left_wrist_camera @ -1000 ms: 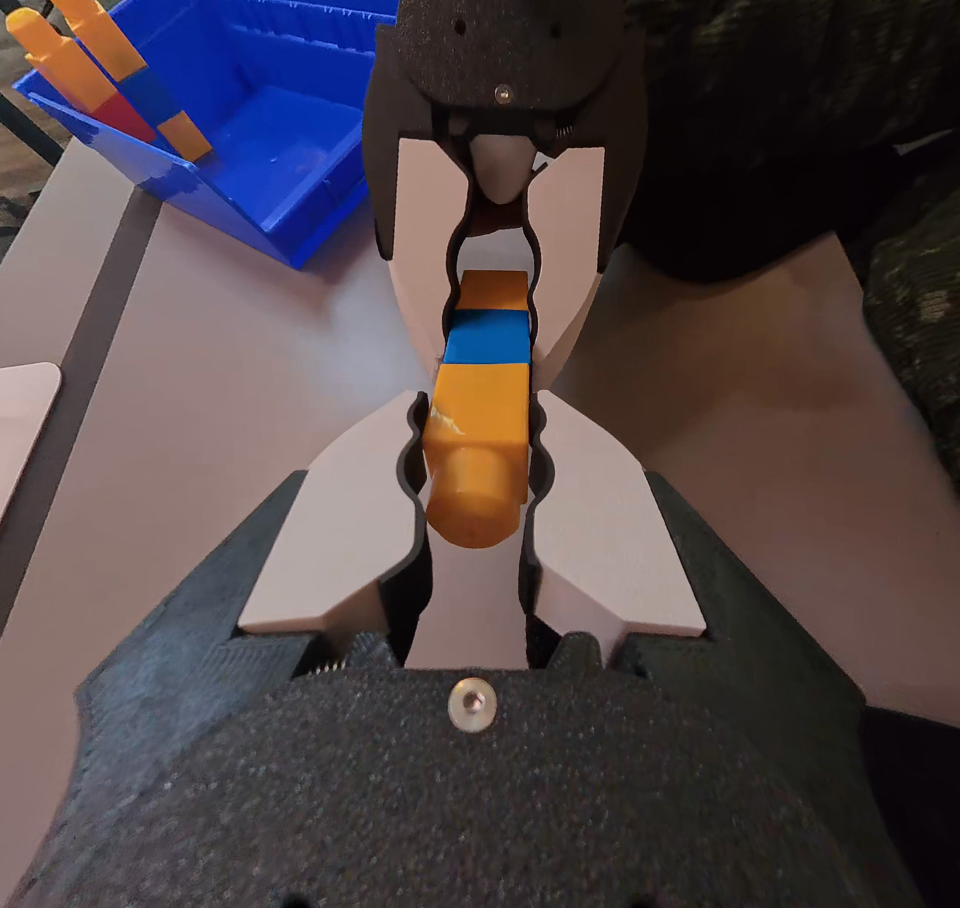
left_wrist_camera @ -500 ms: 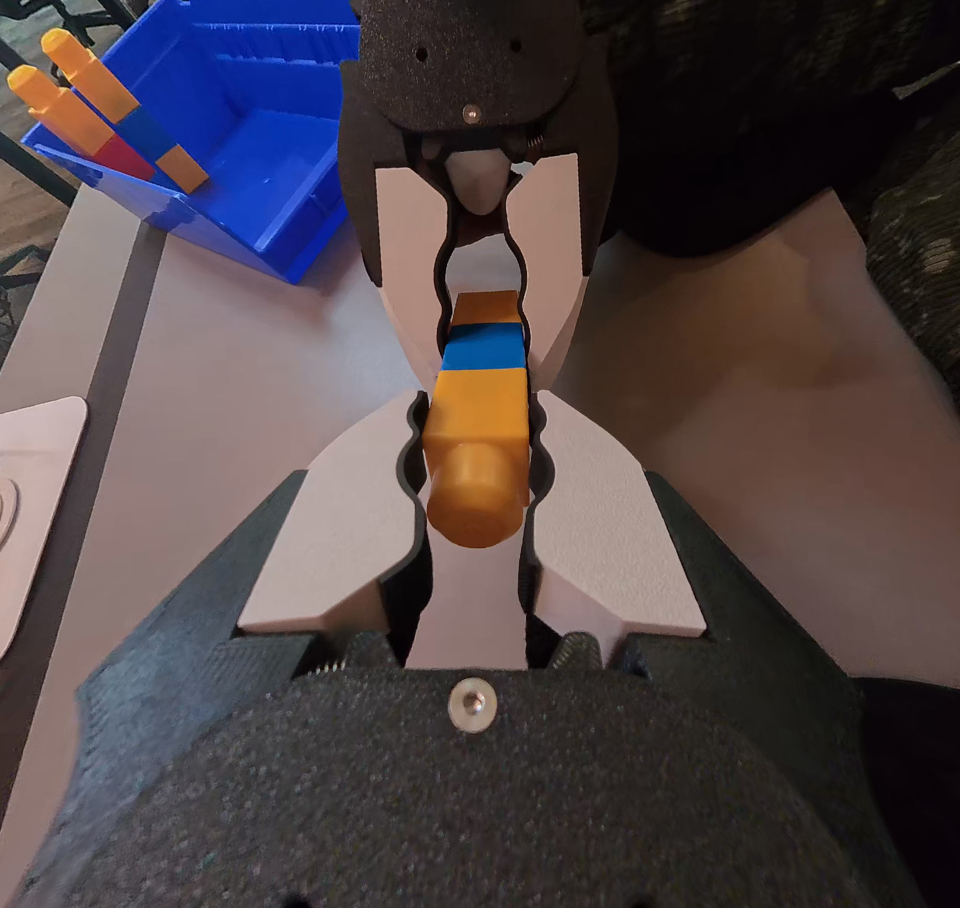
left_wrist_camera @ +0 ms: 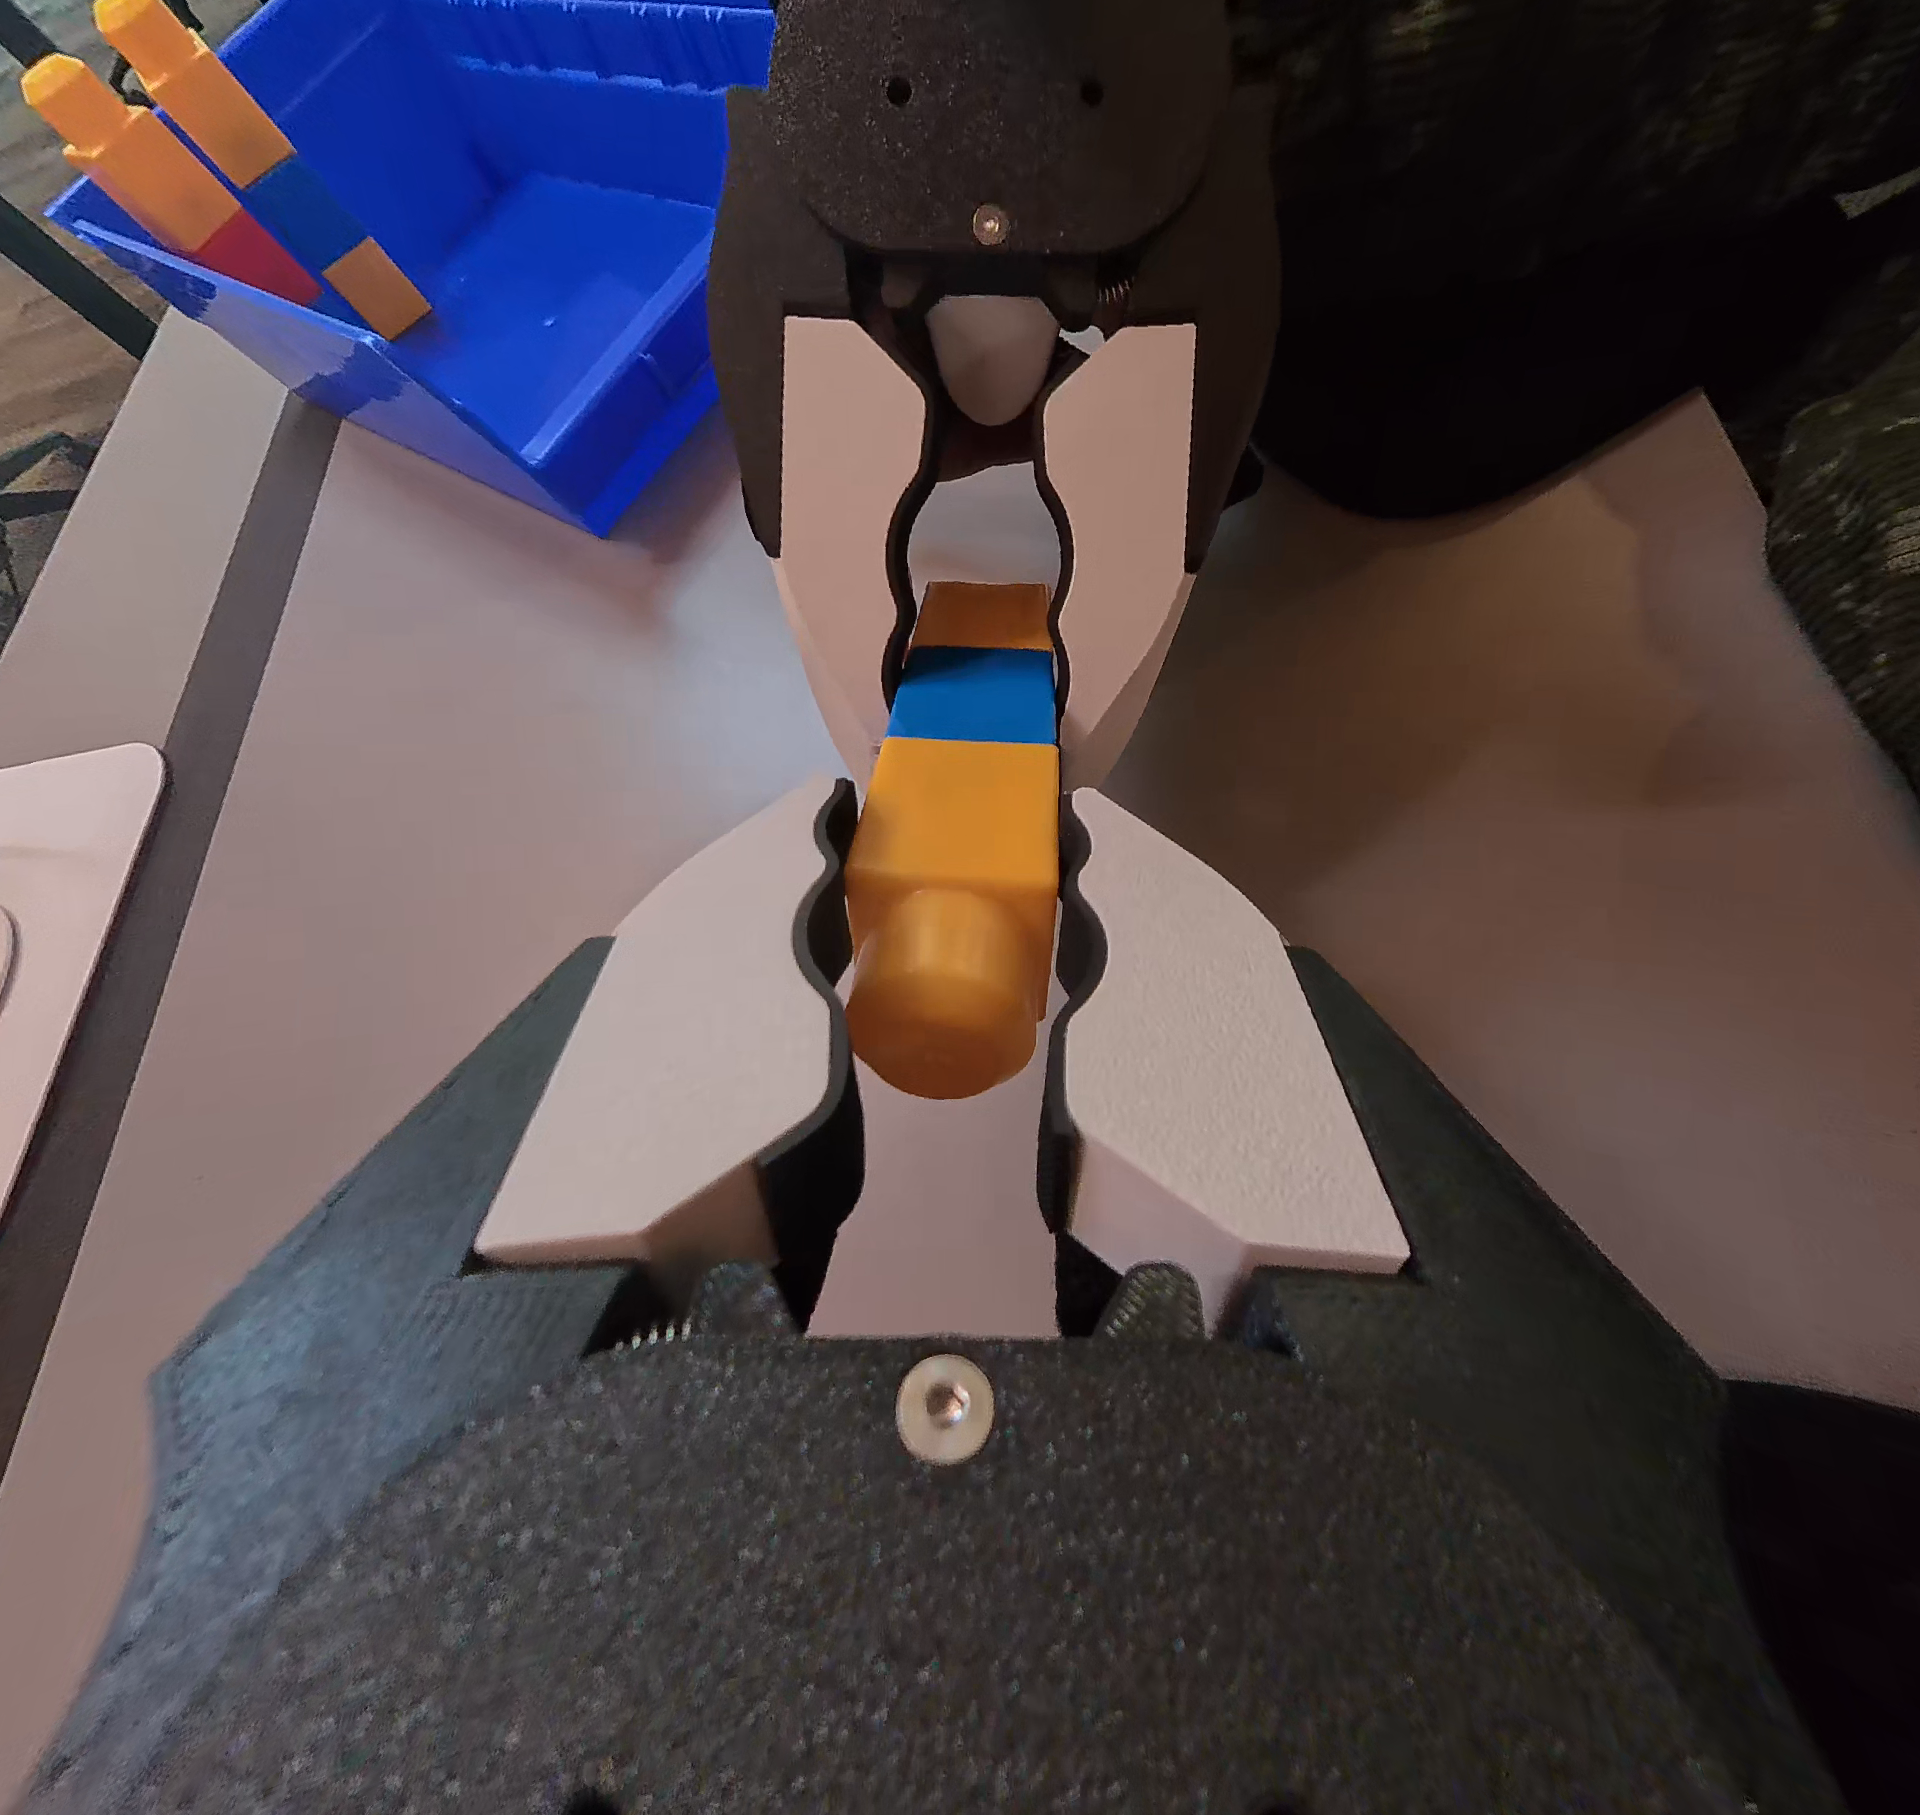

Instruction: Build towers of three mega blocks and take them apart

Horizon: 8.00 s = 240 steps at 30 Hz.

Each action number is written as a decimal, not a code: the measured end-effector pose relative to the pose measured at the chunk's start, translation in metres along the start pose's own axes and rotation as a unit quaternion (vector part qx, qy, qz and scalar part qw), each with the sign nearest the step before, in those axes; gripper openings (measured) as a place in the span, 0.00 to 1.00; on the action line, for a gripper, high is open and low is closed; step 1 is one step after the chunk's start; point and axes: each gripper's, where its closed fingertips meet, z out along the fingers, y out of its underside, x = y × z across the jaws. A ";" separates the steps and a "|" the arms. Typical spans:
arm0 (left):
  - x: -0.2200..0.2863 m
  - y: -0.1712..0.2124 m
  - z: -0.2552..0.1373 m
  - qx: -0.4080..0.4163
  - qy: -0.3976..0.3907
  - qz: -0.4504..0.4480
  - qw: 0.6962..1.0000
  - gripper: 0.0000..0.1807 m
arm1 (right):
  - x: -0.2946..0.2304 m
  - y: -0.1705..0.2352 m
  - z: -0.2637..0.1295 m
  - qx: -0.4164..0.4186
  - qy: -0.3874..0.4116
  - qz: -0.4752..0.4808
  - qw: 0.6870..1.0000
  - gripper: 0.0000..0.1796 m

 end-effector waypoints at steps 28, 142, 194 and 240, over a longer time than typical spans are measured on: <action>0.001 0.012 0.003 -0.030 0.006 -0.037 0.999 0.20 | 0.001 0.007 0.006 -0.024 0.017 -0.015 0.999 0.20; -0.133 0.027 -0.118 0.207 -0.354 -0.219 0.885 0.00 | 0.181 -0.035 -0.177 0.255 0.345 0.237 0.872 0.33; -0.005 0.025 -0.004 -0.205 0.020 -0.072 0.976 0.23 | -0.004 0.010 0.023 0.009 -0.002 0.030 1.000 0.21; -0.043 0.043 -0.035 -0.067 -0.064 -0.158 0.983 0.19 | 0.065 0.020 -0.023 0.093 0.103 0.131 0.982 0.29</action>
